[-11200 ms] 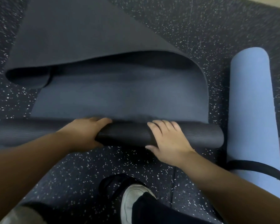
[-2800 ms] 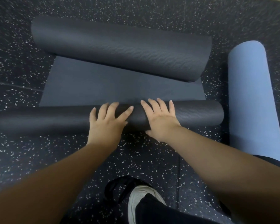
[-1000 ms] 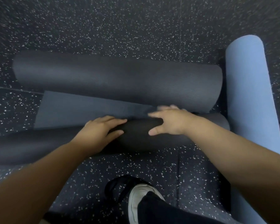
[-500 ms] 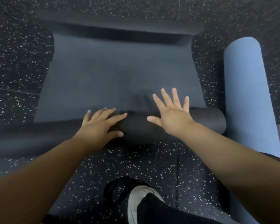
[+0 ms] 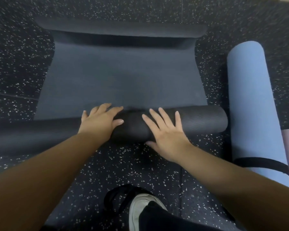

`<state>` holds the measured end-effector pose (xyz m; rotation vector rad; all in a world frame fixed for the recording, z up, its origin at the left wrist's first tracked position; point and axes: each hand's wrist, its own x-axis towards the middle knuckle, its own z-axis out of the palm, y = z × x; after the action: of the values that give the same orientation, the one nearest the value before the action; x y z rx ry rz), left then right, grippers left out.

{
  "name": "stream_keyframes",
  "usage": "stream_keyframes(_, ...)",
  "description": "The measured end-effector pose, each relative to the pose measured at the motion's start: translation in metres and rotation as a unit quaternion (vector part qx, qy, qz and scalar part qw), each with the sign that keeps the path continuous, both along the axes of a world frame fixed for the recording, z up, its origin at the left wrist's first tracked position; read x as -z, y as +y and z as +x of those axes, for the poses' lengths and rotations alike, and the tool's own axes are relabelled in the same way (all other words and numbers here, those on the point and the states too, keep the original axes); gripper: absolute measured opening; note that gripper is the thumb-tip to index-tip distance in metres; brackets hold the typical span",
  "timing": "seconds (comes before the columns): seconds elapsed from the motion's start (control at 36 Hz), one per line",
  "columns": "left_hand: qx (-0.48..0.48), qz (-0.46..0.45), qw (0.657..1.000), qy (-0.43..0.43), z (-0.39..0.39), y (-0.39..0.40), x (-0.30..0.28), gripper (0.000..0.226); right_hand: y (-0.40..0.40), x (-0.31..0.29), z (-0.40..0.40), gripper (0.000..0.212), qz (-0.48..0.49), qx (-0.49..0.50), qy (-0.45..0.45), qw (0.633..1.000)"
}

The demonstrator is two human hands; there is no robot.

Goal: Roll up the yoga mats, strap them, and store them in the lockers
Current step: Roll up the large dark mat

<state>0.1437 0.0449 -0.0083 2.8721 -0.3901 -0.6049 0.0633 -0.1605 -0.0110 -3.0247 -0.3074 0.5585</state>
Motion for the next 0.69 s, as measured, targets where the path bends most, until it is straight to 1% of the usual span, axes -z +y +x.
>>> stream_keyframes(0.06, 0.009, -0.006, 1.000, -0.020, -0.002, 0.000, 0.000, 0.047, -0.002, 0.004, 0.002, 0.093, -0.025, -0.017, 0.013, 0.999)
stream_keyframes(0.11, 0.026, -0.030, 0.998, -0.051, -0.006, 0.000, 0.002, 0.043, -0.006, 0.004, 0.011, 0.100, -0.024, -0.020, 0.020, 0.999)
stream_keyframes(0.17, 0.050, -0.040, 0.995, -0.074, -0.013, 0.002, 0.006, 0.043, -0.008, 0.002, 0.021, 0.104, -0.014, -0.019, 0.024, 0.999)
stream_keyframes(0.22, 0.073, -0.027, 0.993, -0.086, -0.021, 0.005, 0.012, 0.047, -0.009, 0.001, 0.028, 0.105, -0.013, -0.021, 0.022, 0.999)
stream_keyframes(0.31, 0.103, -0.012, 0.987, -0.125, -0.030, 0.013, 0.019, 0.058, -0.010, 0.000, 0.033, 0.108, -0.015, -0.023, 0.023, 0.999)
stream_keyframes(0.36, 0.121, -0.004, 0.978, -0.169, -0.035, 0.019, 0.025, 0.068, -0.011, 0.000, 0.037, 0.110, -0.023, -0.025, 0.020, 0.999)
stream_keyframes(0.44, 0.152, 0.029, 0.965, -0.211, -0.039, 0.030, 0.035, 0.090, -0.011, -0.002, 0.047, 0.114, -0.045, -0.025, 0.018, 0.999)
stream_keyframes(0.5, 0.164, 0.057, 0.962, -0.210, -0.037, 0.032, 0.038, 0.109, -0.009, -0.003, 0.052, 0.116, -0.063, -0.021, 0.011, 0.998)
stream_keyframes(0.56, 0.161, 0.095, 0.965, -0.184, -0.032, 0.030, 0.035, 0.127, -0.006, -0.002, 0.053, 0.115, -0.083, -0.010, -0.007, 0.997)
stream_keyframes(0.58, 0.160, 0.115, 0.963, -0.182, -0.029, 0.028, 0.034, 0.131, -0.005, 0.000, 0.052, 0.114, -0.093, -0.003, -0.020, 0.995)
stream_keyframes(0.64, 0.157, 0.169, 0.961, -0.154, -0.022, 0.023, 0.028, 0.130, -0.006, 0.005, 0.046, 0.110, -0.123, 0.006, -0.050, 0.991)
stream_keyframes(0.69, 0.148, 0.182, 0.962, -0.141, -0.011, 0.018, 0.021, 0.131, -0.010, 0.012, 0.040, 0.110, -0.158, 0.012, -0.071, 0.985)
